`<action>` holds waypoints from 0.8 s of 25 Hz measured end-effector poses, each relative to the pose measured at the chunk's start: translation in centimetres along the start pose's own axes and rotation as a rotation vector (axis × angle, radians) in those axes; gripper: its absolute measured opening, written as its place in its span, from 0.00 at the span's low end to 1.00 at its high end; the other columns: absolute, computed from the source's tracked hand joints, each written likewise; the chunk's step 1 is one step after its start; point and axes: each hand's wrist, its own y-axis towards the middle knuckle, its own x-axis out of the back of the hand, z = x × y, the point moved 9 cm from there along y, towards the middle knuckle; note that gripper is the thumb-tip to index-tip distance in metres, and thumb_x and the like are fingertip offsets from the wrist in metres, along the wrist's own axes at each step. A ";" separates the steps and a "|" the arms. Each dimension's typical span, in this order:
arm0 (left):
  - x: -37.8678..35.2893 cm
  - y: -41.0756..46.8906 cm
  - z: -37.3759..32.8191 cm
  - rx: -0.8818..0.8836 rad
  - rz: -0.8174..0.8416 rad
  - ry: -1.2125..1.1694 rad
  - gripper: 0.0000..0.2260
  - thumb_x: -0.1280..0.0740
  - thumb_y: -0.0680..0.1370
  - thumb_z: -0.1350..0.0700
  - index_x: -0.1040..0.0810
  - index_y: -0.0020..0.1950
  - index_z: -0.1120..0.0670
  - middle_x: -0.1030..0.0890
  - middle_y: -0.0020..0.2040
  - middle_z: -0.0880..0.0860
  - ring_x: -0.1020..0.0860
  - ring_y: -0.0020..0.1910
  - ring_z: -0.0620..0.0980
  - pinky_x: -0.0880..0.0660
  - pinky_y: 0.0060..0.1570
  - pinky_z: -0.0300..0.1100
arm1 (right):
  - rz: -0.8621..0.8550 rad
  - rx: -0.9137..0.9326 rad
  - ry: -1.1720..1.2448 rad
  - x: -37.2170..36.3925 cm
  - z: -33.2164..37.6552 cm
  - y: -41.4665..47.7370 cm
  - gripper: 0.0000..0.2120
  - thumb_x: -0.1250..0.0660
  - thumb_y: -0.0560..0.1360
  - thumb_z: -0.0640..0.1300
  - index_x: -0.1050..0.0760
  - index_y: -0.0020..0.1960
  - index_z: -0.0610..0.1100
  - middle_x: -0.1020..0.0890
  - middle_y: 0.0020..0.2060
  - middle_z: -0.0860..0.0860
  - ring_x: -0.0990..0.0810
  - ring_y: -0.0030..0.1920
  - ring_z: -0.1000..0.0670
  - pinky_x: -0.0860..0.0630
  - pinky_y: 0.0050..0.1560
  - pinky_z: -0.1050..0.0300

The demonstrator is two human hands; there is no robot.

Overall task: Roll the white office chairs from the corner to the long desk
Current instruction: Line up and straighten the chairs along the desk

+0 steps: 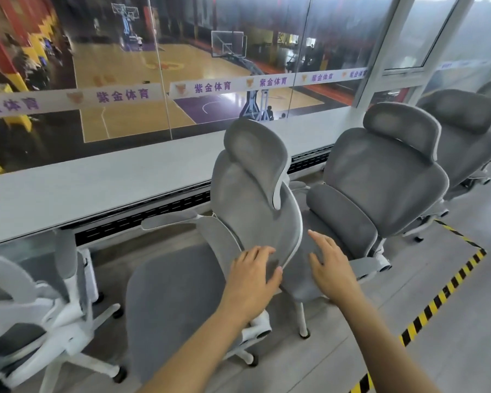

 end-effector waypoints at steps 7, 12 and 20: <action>-5.5 7.4 -2.9 0.184 0.037 -0.040 0.30 0.36 0.79 0.41 0.41 0.78 0.49 0.35 0.72 0.48 0.29 0.65 0.53 0.28 0.62 0.49 | 0.082 0.101 0.047 1.0 -3.5 6.9 0.24 0.41 0.81 0.40 0.32 0.76 0.55 0.28 0.72 0.54 0.28 0.69 0.51 0.31 0.71 0.49; -7.0 9.8 -3.1 0.444 -0.109 0.063 0.26 0.40 0.83 0.51 0.43 0.80 0.48 0.33 0.74 0.51 0.27 0.64 0.56 0.26 0.60 0.51 | 0.181 0.219 0.085 1.3 -4.5 12.7 0.23 0.40 0.80 0.41 0.31 0.74 0.54 0.25 0.68 0.50 0.25 0.64 0.47 0.28 0.66 0.42; -6.2 3.4 -3.3 0.466 -0.135 -0.005 0.23 0.40 0.83 0.53 0.39 0.77 0.43 0.28 0.69 0.45 0.26 0.63 0.48 0.28 0.62 0.46 | 0.258 0.355 0.248 0.4 -3.1 16.4 0.21 0.41 0.80 0.40 0.29 0.72 0.51 0.24 0.63 0.51 0.25 0.59 0.48 0.28 0.65 0.44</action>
